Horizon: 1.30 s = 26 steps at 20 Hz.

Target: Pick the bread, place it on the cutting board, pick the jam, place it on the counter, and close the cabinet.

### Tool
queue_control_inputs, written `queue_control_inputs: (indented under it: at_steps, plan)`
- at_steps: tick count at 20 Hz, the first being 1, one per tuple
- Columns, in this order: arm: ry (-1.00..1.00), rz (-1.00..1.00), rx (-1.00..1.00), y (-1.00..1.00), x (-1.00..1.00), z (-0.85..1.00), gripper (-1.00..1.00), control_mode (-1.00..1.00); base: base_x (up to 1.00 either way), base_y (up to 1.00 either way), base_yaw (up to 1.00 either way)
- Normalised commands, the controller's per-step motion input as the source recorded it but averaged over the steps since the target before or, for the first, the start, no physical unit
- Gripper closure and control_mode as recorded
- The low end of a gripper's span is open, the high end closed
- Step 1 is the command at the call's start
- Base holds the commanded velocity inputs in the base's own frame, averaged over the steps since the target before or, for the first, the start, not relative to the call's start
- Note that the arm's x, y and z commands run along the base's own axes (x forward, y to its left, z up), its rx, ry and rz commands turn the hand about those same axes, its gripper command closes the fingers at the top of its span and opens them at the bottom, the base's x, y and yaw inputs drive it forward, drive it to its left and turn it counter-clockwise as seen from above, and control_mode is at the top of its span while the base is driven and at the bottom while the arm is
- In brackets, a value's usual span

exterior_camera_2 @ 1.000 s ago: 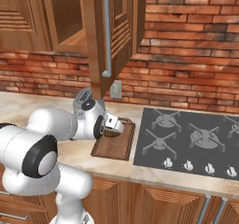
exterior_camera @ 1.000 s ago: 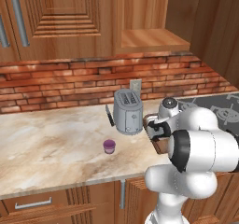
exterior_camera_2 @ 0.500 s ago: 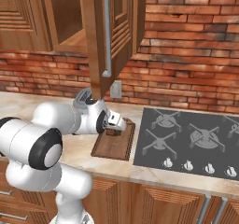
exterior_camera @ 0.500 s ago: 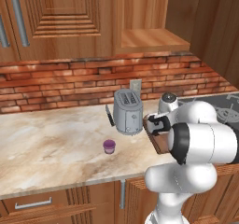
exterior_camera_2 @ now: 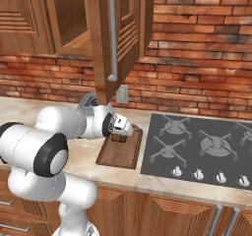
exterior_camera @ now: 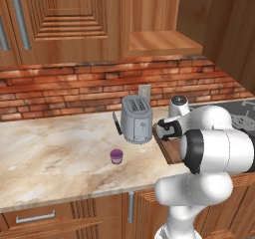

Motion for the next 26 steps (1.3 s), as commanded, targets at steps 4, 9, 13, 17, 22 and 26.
queue_control_inputs:
  at_steps: [4,9,13,17,22,26]
  plan:
    - [0.00,0.00,0.00,0.00,0.00,0.00,-1.00,-1.00,0.00,0.00,0.00]
    - [0.00,0.00,0.00,0.00,0.00,0.00,-1.00,-1.00,0.00,0.00,0.00]
    - [-0.03,0.01,0.00,0.00,-0.01,0.10,-1.00,-1.00,0.00,0.00,0.00]
    - [-0.07,0.02,0.00,-0.02,-0.07,0.21,-1.00,-1.00,0.00,0.00,0.00]
    - [-0.09,0.02,0.00,-0.09,-0.13,0.23,-1.00,-1.00,0.00,0.00,0.00]
    - [-0.09,0.02,0.00,-0.06,-0.26,0.15,-1.00,-1.00,0.00,0.00,0.00]
